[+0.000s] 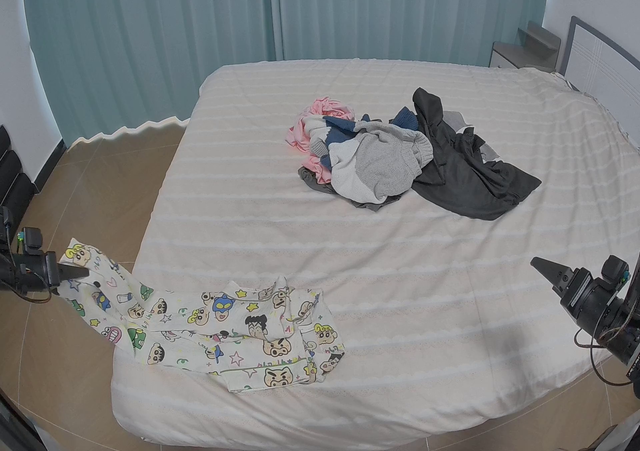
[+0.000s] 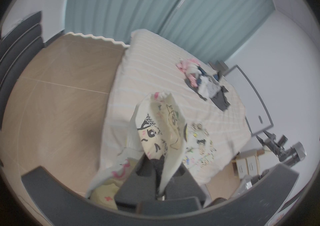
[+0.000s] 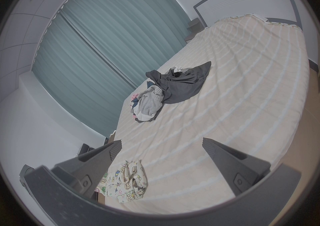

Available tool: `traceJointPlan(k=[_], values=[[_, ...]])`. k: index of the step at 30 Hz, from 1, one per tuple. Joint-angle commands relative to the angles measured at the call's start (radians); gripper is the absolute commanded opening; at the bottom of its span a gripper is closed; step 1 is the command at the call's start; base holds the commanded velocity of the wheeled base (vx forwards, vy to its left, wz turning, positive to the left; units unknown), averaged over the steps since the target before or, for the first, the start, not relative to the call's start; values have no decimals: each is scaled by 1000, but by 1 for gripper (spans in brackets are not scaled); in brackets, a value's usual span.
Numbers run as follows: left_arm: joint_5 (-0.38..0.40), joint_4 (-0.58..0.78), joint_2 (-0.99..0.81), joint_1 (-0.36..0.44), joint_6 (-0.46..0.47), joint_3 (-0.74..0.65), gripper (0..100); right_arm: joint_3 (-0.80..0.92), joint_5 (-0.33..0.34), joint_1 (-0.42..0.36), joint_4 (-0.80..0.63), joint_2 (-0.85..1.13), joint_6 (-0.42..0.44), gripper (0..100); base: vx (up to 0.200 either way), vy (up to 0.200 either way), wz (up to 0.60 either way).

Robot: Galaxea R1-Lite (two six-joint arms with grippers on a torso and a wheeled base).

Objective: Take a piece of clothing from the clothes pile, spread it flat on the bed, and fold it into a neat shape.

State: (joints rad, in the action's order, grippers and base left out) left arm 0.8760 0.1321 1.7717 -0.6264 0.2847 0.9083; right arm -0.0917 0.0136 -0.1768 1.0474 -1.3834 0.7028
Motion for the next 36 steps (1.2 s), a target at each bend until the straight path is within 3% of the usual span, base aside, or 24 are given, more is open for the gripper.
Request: traceJointPlan(k=[1,2,5,6,9,14,21,30,36], values=[[-5,17,-159,165,-16,-103,0,0,12,17,0,-3,0,100,0,0,0],[-9,15,-189,235,-42,-120,0,0,12,17,0,-3,0,100,0,0,0],[-20,15,-210,301,-64,-134,0,0,12,17,0,-3,0,100,0,0,0],[-43,15,-225,382,-94,-141,0,0,12,17,0,-3,0,100,0,0,0],[-68,9,-229,484,-147,-144,0,0,12,17,0,-3,0,100,0,0,0],[-68,-17,-224,603,-225,-143,0,0,12,16,0,-3,0,100,0,0,0],[-71,-111,-173,721,-308,-144,0,0,12,16,-1,-5,0,100,0,0,0],[-75,-269,-43,786,-318,-149,0,0,14,16,-1,-6,0,100,0,0,0],[-83,-402,3,837,-397,-149,0,0,14,16,0,-14,0,100,0,0,0]])
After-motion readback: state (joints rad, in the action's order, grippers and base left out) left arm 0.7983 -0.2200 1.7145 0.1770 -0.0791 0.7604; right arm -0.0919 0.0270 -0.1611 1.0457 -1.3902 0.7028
